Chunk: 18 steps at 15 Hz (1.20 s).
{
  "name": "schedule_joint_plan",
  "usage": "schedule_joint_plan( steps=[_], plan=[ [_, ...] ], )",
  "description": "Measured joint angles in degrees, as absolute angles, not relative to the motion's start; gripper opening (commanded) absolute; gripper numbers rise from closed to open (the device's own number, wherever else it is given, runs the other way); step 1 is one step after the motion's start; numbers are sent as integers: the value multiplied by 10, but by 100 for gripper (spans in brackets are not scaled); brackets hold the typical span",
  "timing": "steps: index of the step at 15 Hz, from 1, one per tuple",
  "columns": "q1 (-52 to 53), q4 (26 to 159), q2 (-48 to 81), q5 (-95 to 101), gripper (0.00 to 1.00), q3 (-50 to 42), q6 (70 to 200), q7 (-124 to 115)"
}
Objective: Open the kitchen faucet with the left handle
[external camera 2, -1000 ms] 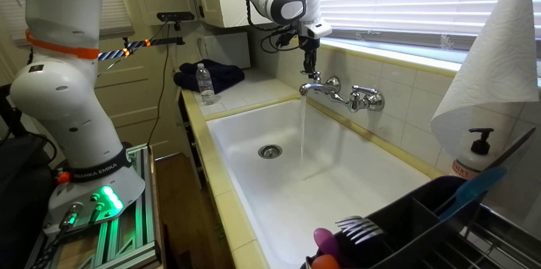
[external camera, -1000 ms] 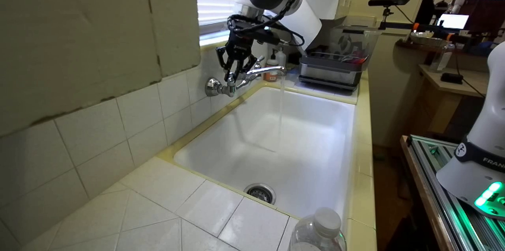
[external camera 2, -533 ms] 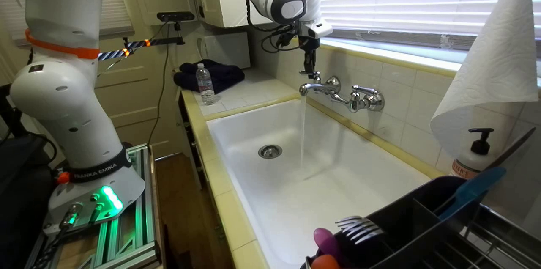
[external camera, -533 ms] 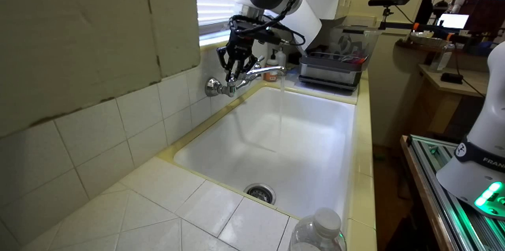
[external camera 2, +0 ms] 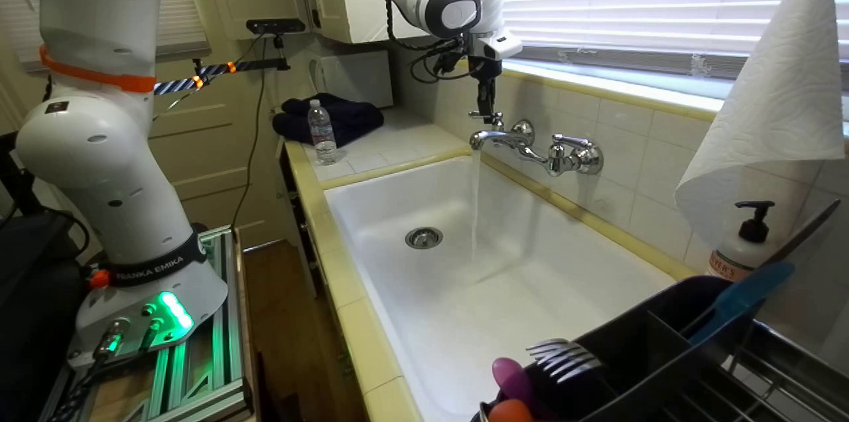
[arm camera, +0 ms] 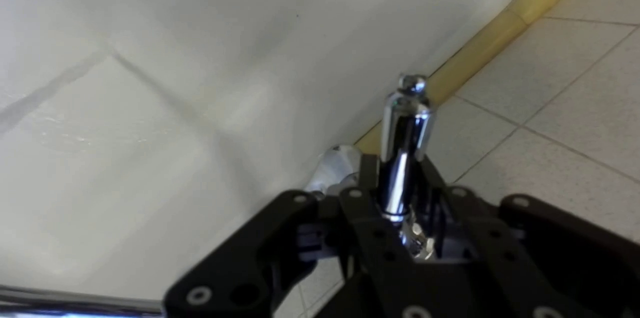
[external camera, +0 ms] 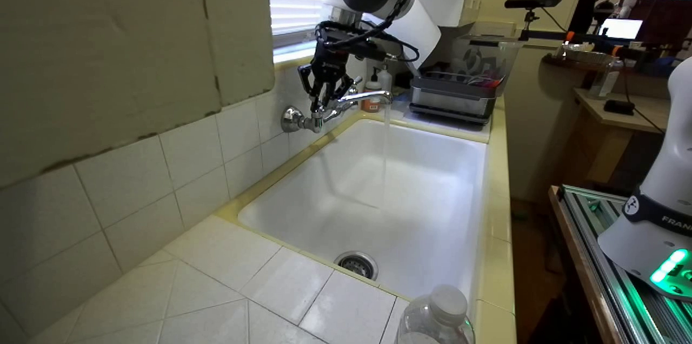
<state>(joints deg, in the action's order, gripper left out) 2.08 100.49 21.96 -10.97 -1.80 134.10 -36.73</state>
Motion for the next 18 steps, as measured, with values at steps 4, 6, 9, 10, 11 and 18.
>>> schedule_joint_plan(
  steps=[4,6,9,10,11,18],
  plan=[
    [22,1004,220,-108,54,-17,1339,-366],
    [27,1005,221,-107,61,-16,1339,-365],
    [34,1004,223,-107,83,-13,1339,-365],
    [37,1004,223,-107,92,-13,1339,-365],
    [39,1004,223,-107,98,-13,1339,-365],
    [46,1004,218,-86,100,-15,1339,-365]
  ],
)
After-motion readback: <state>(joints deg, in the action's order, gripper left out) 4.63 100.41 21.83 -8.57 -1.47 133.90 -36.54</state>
